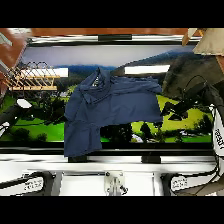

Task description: Fold the shirts.

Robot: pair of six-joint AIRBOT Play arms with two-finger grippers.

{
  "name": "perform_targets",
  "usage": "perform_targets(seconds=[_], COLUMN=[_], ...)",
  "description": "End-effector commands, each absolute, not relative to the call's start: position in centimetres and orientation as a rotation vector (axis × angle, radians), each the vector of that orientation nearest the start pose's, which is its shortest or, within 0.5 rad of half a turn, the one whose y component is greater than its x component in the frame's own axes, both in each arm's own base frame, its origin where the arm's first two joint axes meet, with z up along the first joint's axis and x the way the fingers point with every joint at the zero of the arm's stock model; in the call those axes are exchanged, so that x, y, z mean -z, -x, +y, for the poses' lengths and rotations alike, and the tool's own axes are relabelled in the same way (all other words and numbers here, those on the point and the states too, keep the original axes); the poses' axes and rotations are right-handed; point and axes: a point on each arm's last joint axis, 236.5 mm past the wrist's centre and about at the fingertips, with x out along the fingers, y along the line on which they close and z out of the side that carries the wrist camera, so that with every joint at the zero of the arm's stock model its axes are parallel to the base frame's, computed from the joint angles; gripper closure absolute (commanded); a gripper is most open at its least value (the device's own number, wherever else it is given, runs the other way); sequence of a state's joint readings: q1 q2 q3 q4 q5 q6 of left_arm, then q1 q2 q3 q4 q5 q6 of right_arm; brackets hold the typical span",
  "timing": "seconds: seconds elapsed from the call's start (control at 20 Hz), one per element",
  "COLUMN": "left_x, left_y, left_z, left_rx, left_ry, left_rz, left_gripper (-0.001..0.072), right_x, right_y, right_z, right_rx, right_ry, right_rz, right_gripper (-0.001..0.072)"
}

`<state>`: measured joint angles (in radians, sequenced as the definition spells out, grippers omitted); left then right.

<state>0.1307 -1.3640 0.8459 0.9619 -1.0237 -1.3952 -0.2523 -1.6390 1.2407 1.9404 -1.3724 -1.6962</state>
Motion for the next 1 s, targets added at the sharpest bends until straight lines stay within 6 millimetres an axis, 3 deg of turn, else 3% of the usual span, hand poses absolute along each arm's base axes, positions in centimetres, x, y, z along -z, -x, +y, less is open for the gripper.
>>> perform_targets(seconds=[0.0,0.25,0.3,0.35,0.4,0.5,0.55,0.6,0.65,0.7,0.75,0.8,0.85,0.9,0.95], left_x=[7.4,7.2,7.1,7.0,6.6,4.0,1.2,-2.5,-7.6,-13.3,-20.6,-28.2,-37.1,-45.1,-52.8], left_y=[-33.9,-33.9,-33.9,-33.9,-34.1,-35.7,-37.4,-39.1,-41.0,-42.2,-43.0,-42.7,-41.2,-38.5,-34.4], left_z=[-7.3,-7.4,-7.4,-7.4,-7.3,-7.1,-6.9,-6.7,-6.4,-6.3,-6.1,-5.9,-5.7,-5.4,-5.1], left_rx=[0.199,0.200,0.201,0.202,0.204,0.218,0.233,0.250,0.276,0.306,0.340,0.360,0.346,0.322,0.296], left_ry=[0.597,0.603,0.603,0.601,0.597,0.575,0.550,0.520,0.472,0.406,0.303,0.186,0.120,0.085,0.062], left_rz=[1.395,1.395,1.391,1.386,1.375,1.297,1.218,1.121,0.994,0.855,0.675,0.482,0.258,0.044,-0.175], left_gripper=[0.0668,0.0668,0.0668,0.0667,0.0668,0.0668,0.0669,0.0669,0.0669,0.0669,0.0669,0.0669,0.0669,0.0669,0.0669], right_x=[10.1,12.0,12.2,12.0,11.7,9.7,7.9,5.2,1.4,-3.1,-9.2,-15.9,-24.3,-32.8,-41.9], right_y=[-36.6,-34.9,-35.2,-35.5,-35.6,-36.3,-37.1,-38.4,-40.0,-41.5,-43.1,-44.1,-44.4,-43.7,-41.3], right_z=[0.3,2.8,2.8,2.7,2.6,2.4,2.2,2.0,1.8,1.5,1.2,0.9,0.3,-0.4,-1.0], right_rx=[-0.119,-0.159,-0.156,-0.154,-0.147,-0.150,-0.160,-0.183,-0.209,-0.235,-0.260,-0.267,-0.229,-0.166,-0.099], right_ry=[-0.492,-0.458,-0.442,-0.429,-0.423,-0.406,-0.382,-0.341,-0.286,-0.219,-0.124,-0.026,0.060,0.115,0.166], right_rz=[1.637,1.738,1.724,1.713,1.700,1.646,1.590,1.507,1.399,1.272,1.103,0.924,0.702,0.476,0.224], right_gripper=[0.0124,0.0126,0.0177,0.0448,0.0654,0.0657,0.0657,0.0657,0.0658,0.0658,0.0658,0.0657,0.0657,0.0657,0.0657])
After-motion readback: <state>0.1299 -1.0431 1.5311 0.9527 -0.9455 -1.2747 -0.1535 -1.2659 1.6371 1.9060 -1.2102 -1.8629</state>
